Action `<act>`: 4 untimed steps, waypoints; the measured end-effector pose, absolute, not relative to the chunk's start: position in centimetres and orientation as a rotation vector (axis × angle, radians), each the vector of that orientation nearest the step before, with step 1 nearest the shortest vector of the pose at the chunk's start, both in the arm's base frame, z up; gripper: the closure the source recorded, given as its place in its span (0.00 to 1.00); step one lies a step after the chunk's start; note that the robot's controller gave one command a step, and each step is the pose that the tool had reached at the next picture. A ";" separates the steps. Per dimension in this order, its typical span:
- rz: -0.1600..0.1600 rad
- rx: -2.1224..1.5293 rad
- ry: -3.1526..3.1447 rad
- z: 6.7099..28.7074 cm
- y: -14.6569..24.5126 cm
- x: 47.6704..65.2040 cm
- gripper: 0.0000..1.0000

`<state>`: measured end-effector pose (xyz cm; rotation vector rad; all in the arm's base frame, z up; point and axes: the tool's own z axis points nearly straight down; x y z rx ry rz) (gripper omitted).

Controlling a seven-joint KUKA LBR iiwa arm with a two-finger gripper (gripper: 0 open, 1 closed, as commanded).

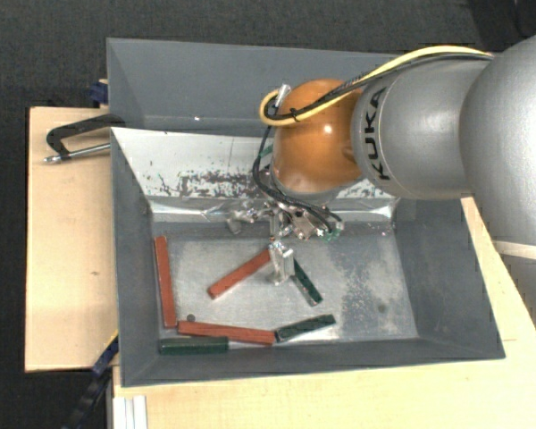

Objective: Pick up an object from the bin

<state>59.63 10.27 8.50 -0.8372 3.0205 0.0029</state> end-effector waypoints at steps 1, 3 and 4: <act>0.003 -0.837 3.021 8.5 10.3 59.6 0.00; 0.002 -1.100 2.940 7.1 9.6 59.5 1.00; 0.004 -1.064 2.955 11.9 8.9 58.5 1.00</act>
Offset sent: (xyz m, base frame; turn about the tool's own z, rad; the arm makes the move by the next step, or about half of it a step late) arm -0.0024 -0.0073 -0.0150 -0.1777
